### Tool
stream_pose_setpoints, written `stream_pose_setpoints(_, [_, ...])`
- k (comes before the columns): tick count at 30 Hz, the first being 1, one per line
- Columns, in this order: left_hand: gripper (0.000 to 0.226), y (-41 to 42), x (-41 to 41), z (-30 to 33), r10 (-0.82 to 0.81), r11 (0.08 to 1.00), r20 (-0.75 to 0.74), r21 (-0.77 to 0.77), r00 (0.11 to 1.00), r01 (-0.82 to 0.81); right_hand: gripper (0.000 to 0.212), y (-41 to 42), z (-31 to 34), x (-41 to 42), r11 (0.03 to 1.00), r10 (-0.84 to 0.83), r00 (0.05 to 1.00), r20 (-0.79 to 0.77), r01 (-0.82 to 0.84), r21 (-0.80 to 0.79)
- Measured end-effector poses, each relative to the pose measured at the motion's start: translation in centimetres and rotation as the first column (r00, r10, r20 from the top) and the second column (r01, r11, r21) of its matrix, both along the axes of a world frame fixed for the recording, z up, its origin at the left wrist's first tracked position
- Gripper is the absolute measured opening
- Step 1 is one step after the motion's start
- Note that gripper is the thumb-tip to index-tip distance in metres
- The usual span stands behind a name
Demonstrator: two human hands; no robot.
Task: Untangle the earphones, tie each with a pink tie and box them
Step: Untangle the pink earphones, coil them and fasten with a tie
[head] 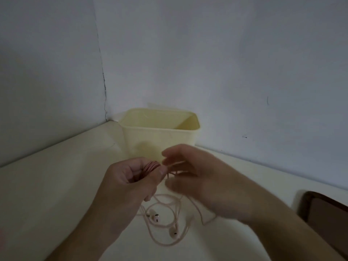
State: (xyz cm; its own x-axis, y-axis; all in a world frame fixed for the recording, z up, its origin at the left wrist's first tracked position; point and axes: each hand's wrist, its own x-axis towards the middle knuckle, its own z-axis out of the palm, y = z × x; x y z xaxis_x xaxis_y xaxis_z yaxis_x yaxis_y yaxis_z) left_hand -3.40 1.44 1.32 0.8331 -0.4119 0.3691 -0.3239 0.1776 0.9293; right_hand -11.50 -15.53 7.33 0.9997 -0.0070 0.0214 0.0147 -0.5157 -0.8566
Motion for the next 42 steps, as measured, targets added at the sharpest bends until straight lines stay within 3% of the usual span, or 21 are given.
stream_pose_setpoints(2, [0.042,0.0,0.0,0.1,0.026,1.000,-0.004,-0.016,1.000,-0.026,0.029,-0.1,-0.7,0.4,0.981,-0.060,0.998,-0.005,0.058,-0.185])
stream_pose_setpoints(4, [0.041,0.1,0.1,0.2,0.052,0.998,-0.010,-0.027,0.999,-0.053,0.013,-1.2,-0.1,0.2,0.952,-0.148,0.987,0.055,0.158,-0.263])
stream_pose_setpoints(7, [0.038,0.1,0.4,0.1,0.098,0.994,-0.037,-0.035,0.994,-0.100,0.022,-3.5,1.5,-0.5,0.925,-0.239,0.961,0.136,0.268,-0.270])
stream_pose_setpoints(10, [0.037,-0.1,0.8,-0.1,0.193,0.981,-0.058,-0.009,0.979,-0.194,0.037,-5.5,2.5,-1.0,0.929,-0.317,0.933,0.168,0.342,-0.142])
stream_pose_setpoints(12, [0.036,-0.1,1.1,-0.4,0.236,0.972,-0.063,0.004,0.970,-0.236,0.054,-6.4,2.9,-1.0,0.931,-0.363,0.910,0.199,0.345,0.121])
stream_pose_setpoints(15, [0.036,-0.2,1.1,-0.5,0.226,0.974,-0.051,0.025,0.973,-0.225,0.056,-7.2,3.4,-1.0,0.847,-0.455,0.852,0.260,0.324,0.421])
stream_pose_setpoints(20, [0.031,-0.4,0.8,-0.7,0.198,0.980,-0.031,0.016,0.980,-0.197,0.045,-8.8,4.5,-1.0,0.879,-0.391,0.805,0.446,0.183,0.441])
stream_pose_setpoints(22, [0.032,-0.2,1.0,-0.7,0.229,0.973,-0.024,0.020,0.973,-0.228,0.025,-9.4,5.4,-1.4,0.904,-0.397,0.735,0.549,0.210,0.373])
stream_pose_setpoints(24, [0.033,-0.2,1.1,-0.6,0.246,0.969,-0.027,0.014,0.969,-0.246,0.022,-10.0,5.6,-1.8,0.884,-0.464,0.595,0.656,0.361,0.298])
stream_pose_setpoints(27, [0.036,-0.3,1.0,-0.6,0.230,0.973,-0.024,0.019,0.973,-0.229,0.019,-10.1,4.7,-1.5,0.740,-0.520,0.395,0.757,0.651,0.170])
stream_pose_setpoints(28, [0.036,-0.2,0.9,-0.5,0.212,0.977,-0.032,0.011,0.977,-0.212,0.021,-9.9,4.3,-1.2,0.682,-0.496,0.404,0.768,0.730,0.057])
stream_pose_setpoints(30, [0.036,-0.2,0.7,-0.4,0.186,0.982,-0.032,-0.005,0.982,-0.186,0.044,-9.3,3.9,-0.4,0.579,-0.498,0.594,0.631,0.770,-0.267])
stream_pose_setpoints(32, [0.037,-0.2,0.5,-0.3,0.183,0.983,-0.019,-0.008,0.983,-0.183,0.067,-8.4,3.5,0.2,0.544,-0.554,0.772,0.312,0.619,-0.566])
stream_pose_setpoints(33, [0.037,-0.1,0.5,-0.4,0.182,0.983,-0.017,-0.010,0.983,-0.182,0.072,-7.7,3.2,0.5,0.577,-0.549,0.816,0.180,0.526,-0.625])
stream_pose_setpoints(35, [0.031,-0.2,0.5,-0.5,0.180,0.984,-0.023,-0.008,0.983,-0.181,0.078,-6.2,2.9,0.5,0.687,-0.435,0.895,0.099,0.401,-0.607])
stream_pose_setpoints(39, [0.034,-0.2,0.6,-0.6,0.161,0.987,-0.009,-0.007,0.987,-0.161,0.077,-2.0,2.1,0.2,0.896,-0.099,0.982,0.162,0.159,-0.414])
stream_pose_setpoints(42, [0.032,-0.2,0.4,-0.5,0.139,0.990,-0.010,-0.035,0.990,-0.139,0.063,1.0,0.0,0.6,0.942,0.080,0.993,0.083,-0.048,-0.331])
